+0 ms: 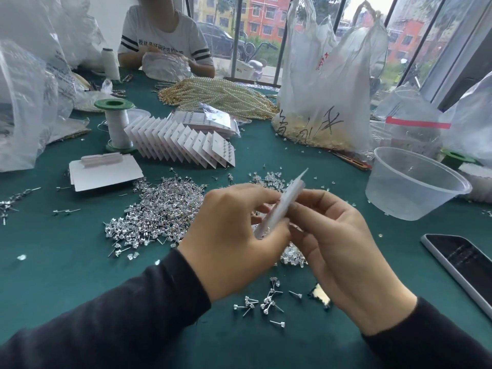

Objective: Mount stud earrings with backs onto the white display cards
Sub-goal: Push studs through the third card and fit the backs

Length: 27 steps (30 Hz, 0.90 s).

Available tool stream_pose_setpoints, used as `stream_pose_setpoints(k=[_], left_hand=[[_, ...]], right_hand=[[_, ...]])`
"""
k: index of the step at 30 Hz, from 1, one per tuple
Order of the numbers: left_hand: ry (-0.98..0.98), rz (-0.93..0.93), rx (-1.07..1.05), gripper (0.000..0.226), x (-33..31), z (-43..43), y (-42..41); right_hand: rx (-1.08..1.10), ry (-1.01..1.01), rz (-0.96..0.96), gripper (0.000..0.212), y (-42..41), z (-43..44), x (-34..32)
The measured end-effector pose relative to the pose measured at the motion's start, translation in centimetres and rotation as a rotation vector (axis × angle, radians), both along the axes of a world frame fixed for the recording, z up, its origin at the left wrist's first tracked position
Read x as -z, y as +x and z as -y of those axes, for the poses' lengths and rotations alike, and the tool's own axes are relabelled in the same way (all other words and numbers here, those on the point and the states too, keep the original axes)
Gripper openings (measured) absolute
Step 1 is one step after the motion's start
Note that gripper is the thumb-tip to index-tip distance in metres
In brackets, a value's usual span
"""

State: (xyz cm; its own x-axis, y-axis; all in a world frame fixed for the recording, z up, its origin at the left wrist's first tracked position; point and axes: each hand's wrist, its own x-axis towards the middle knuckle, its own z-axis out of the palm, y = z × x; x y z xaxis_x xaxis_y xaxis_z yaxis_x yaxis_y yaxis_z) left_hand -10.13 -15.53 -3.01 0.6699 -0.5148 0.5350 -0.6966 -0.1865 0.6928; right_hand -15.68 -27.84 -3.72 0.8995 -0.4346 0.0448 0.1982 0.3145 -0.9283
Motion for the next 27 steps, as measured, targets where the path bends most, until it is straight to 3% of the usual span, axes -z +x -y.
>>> stream_pose_setpoints(k=[6, 8, 11, 14, 17, 20, 27], left_hand=[[-0.031, -0.199, -0.118, 0.019, 0.5, -0.1, 1.7], [-0.119, -0.438, -0.054, 0.006, 0.6, 0.0, 2.1], [-0.250, -0.813, 0.043, 0.007, 0.7, -0.1, 2.3], [-0.346, -1.055, 0.107, 0.032, 0.6, -0.2, 2.4], [-0.361, -1.116, 0.116, 0.039, 0.4, -0.2, 2.3], [-0.356, -1.125, 0.049, 0.010, 0.3, -0.1, 2.4], [-0.287, -1.109, -0.025, 0.004, 1.0, 0.3, 2.4]], right_hand=[[-0.006, -0.272, 0.094, 0.014, 0.0, -0.2, 0.2], [0.082, -0.451, 0.098, 0.016, 0.2, 1.2, -0.2], [0.332, -0.851, -0.025, 0.017, 0.6, 5.1, -1.1], [0.347, -1.148, -0.280, 0.013, 0.6, 8.6, -1.2], [0.170, -1.270, -0.456, 0.010, 0.6, 9.9, -0.7], [-0.024, -1.279, -0.519, 0.007, 0.6, 9.7, -0.1], [-0.001, -1.372, -0.508, 0.010, 1.2, 9.6, 0.8]])
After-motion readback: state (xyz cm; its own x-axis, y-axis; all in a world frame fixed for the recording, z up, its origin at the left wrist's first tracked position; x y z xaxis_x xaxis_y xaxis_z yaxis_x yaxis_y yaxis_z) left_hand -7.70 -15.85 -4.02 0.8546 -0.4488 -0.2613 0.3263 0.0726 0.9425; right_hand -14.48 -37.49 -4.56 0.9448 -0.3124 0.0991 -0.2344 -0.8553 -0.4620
